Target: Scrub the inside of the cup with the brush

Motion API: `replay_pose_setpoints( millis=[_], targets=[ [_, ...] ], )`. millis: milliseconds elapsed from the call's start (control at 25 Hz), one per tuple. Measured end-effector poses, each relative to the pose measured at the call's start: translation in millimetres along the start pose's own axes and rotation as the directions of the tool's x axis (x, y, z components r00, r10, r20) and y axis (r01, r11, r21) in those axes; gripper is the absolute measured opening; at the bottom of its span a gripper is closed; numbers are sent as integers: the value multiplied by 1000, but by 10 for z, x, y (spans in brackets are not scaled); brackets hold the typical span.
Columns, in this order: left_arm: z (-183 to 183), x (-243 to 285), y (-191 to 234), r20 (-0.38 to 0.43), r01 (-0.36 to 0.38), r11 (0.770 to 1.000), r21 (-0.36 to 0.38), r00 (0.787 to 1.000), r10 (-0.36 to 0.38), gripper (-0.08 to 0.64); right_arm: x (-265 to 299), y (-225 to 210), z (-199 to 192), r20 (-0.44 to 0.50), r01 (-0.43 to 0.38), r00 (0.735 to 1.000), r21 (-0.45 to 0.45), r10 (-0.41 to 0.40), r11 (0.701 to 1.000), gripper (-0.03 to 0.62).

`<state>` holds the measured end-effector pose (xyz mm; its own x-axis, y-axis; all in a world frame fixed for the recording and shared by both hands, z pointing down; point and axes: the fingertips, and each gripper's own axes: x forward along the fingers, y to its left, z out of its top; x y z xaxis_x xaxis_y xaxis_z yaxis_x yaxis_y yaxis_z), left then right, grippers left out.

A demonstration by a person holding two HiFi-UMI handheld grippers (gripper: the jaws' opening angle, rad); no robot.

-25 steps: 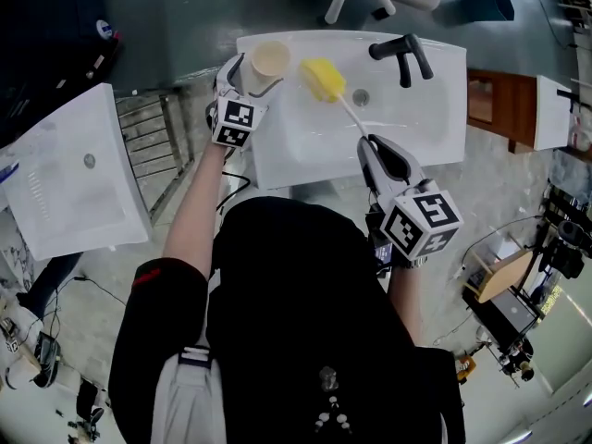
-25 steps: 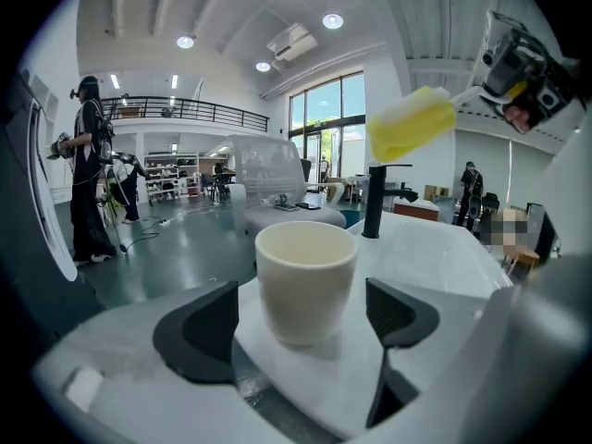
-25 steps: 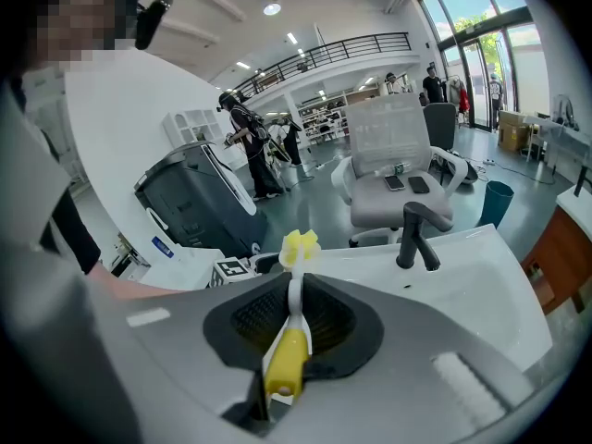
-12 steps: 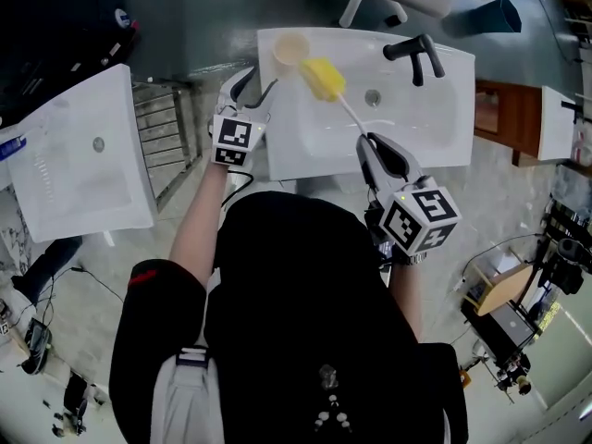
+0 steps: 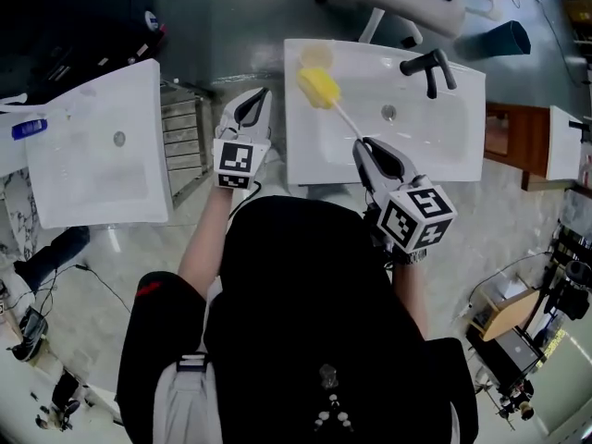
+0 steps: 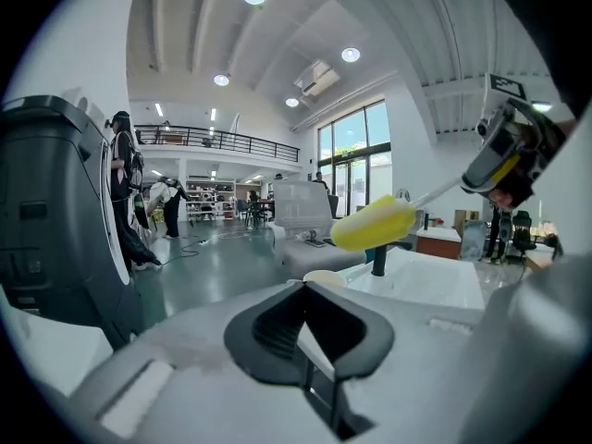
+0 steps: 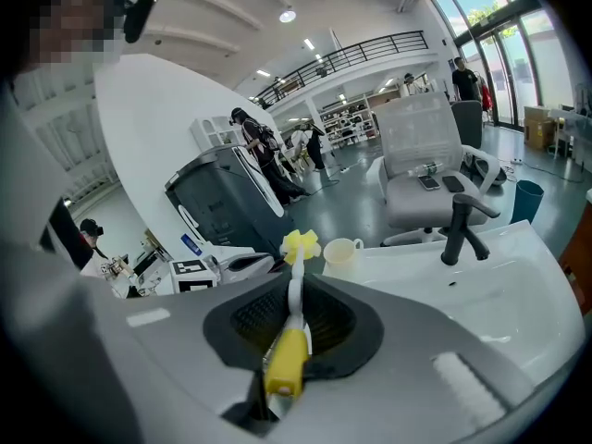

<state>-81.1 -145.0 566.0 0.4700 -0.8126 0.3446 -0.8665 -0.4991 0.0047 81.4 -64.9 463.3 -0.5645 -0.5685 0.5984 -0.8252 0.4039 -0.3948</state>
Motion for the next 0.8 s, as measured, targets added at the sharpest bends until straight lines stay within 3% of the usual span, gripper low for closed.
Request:
replay_pose_setpoints(
  millis=[120,360,800],
  targets=[
    [139,-158,123,15,-25,1000,-17,1000,25,2,79,99,40,12,-6,1000,-12,6,1000,41],
    [559,-381,213,22,-43,998,-52,999,44,2,128,121,254,122,82,989,-18,-80,996,41],
    [1190,-506,-19,111,30,999,20,993,-32,2,-79,187,838,327,176,934,-71,-143,982,41]
  ],
)
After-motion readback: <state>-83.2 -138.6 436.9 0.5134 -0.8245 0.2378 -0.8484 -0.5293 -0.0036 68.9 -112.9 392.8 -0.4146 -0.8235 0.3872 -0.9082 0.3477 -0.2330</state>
